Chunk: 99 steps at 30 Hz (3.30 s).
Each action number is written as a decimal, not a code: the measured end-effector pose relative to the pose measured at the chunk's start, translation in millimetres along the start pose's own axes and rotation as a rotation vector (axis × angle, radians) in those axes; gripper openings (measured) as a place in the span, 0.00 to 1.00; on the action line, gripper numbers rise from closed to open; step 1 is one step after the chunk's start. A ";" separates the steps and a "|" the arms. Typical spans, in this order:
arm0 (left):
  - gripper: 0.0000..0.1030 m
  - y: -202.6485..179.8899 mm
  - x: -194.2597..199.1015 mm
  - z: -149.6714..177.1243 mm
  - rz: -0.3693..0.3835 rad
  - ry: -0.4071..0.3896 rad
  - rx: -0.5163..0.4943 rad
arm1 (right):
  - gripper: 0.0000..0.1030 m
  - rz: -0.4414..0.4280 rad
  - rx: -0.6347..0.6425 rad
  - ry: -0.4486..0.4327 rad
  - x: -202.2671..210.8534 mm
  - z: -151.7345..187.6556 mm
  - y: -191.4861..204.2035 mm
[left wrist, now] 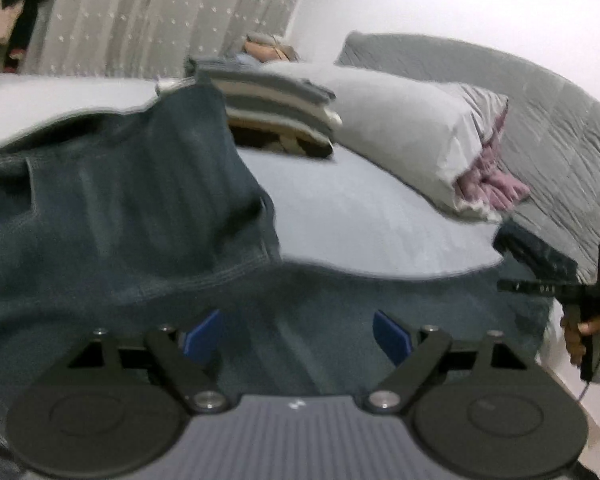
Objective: Fold clothes
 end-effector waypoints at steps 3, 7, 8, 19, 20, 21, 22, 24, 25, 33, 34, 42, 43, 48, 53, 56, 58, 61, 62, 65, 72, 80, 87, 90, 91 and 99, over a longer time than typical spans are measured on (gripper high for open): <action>0.88 8.7 -1.2 -17.8 -0.085 -0.043 -0.020 | 0.63 -0.078 -0.001 0.023 -14.0 -12.1 35.8; 0.88 26.1 -7.4 -32.1 -0.236 -0.045 -0.022 | 0.63 -0.174 0.004 0.050 -36.2 -28.3 89.4; 0.88 30.5 -9.3 -35.4 -0.276 -0.041 -0.022 | 0.63 -0.201 0.002 0.054 -42.1 -32.2 102.9; 0.91 70.3 -25.6 -44.3 -0.414 -0.020 0.059 | 0.63 -0.409 -0.023 0.104 -111.5 -69.9 227.1; 0.91 73.0 -27.3 -44.8 -0.416 -0.016 0.063 | 0.63 -0.418 -0.029 0.103 -118.3 -73.1 234.8; 0.91 75.7 -29.0 -45.9 -0.420 -0.013 0.067 | 0.63 -0.429 -0.044 0.102 -124.1 -76.2 240.9; 0.91 79.2 -30.1 -47.1 -0.424 -0.012 0.079 | 0.63 -0.450 -0.069 0.100 -129.7 -79.6 247.2; 0.91 87.0 -29.3 -49.9 -0.423 -0.018 0.127 | 0.63 -0.512 -0.131 0.098 -136.9 -84.2 257.4; 0.91 91.0 -28.3 -51.7 -0.417 -0.024 0.161 | 0.63 -0.543 -0.160 0.100 -140.0 -85.5 261.9; 0.91 108.8 -24.1 -54.2 -0.364 -0.037 0.342 | 0.64 -0.601 -0.253 0.145 -163.7 -76.7 285.1; 0.91 108.9 -23.3 -54.7 -0.363 -0.040 0.344 | 0.59 -0.606 -0.271 0.144 -164.9 -75.6 285.9; 0.91 108.8 -7.6 -63.4 -0.337 -0.129 0.358 | 0.16 -0.723 -0.289 0.098 -127.9 -82.1 301.9; 0.91 108.5 -4.0 -65.4 -0.329 -0.152 0.360 | 0.15 -0.749 -0.277 0.089 -119.3 -84.3 306.8; 0.92 106.7 13.8 -74.0 -0.287 -0.262 0.373 | 0.15 -0.876 -0.170 0.085 -76.4 -86.1 340.2; 0.91 110.8 20.9 -75.4 -0.310 -0.294 0.391 | 0.16 -0.948 -0.009 0.119 -46.2 -66.5 370.2; 0.82 116.3 18.1 -72.8 -0.354 -0.268 0.397 | 0.16 -0.959 0.084 0.145 -35.3 -51.5 380.0; 0.65 124.6 15.0 -68.6 -0.400 -0.228 0.417 | 0.17 -0.958 0.133 0.158 -29.7 -43.5 385.3; 0.48 138.0 11.5 -61.0 -0.466 -0.165 0.454 | 0.28 -0.964 0.125 0.162 -27.7 -50.0 387.1; 0.44 142.8 11.8 -58.3 -0.477 -0.151 0.473 | 0.34 -0.973 0.109 0.170 -30.6 -54.3 385.9; 0.41 148.7 11.7 -54.9 -0.491 -0.131 0.500 | 0.45 -0.953 0.071 0.148 -32.8 -67.0 380.7; 0.42 145.6 11.0 -51.6 -0.511 -0.121 0.469 | 0.46 -0.789 0.038 0.095 -74.9 -87.4 393.2; 0.64 145.8 13.3 -51.2 -0.504 -0.146 0.474 | 0.06 -0.654 0.095 0.035 -102.7 -83.2 399.7; 0.69 132.9 5.7 -52.7 -0.452 -0.145 0.437 | 0.06 -0.487 0.130 -0.124 -86.3 -104.9 354.2; 0.70 128.3 0.1 -49.9 -0.443 -0.125 0.433 | 0.05 -0.443 0.142 -0.158 -78.5 -106.3 335.1; 0.70 126.7 -1.6 -49.0 -0.439 -0.119 0.434 | 0.05 -0.430 0.144 -0.166 -75.9 -106.1 328.6; 0.70 117.2 -13.8 -42.8 -0.435 -0.074 0.414 | 0.05 -0.369 0.123 -0.076 -71.9 -83.4 286.5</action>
Point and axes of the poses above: each gripper's, at about its wrist camera, not at the fingertips, and x roughly against the way its jaws point, y to its left, z to its underside, the point moved 4 cm from there along -x, roughly the way its jaws point, and after that the axes turned 11 degrees about -y, right-handed, at the moved point
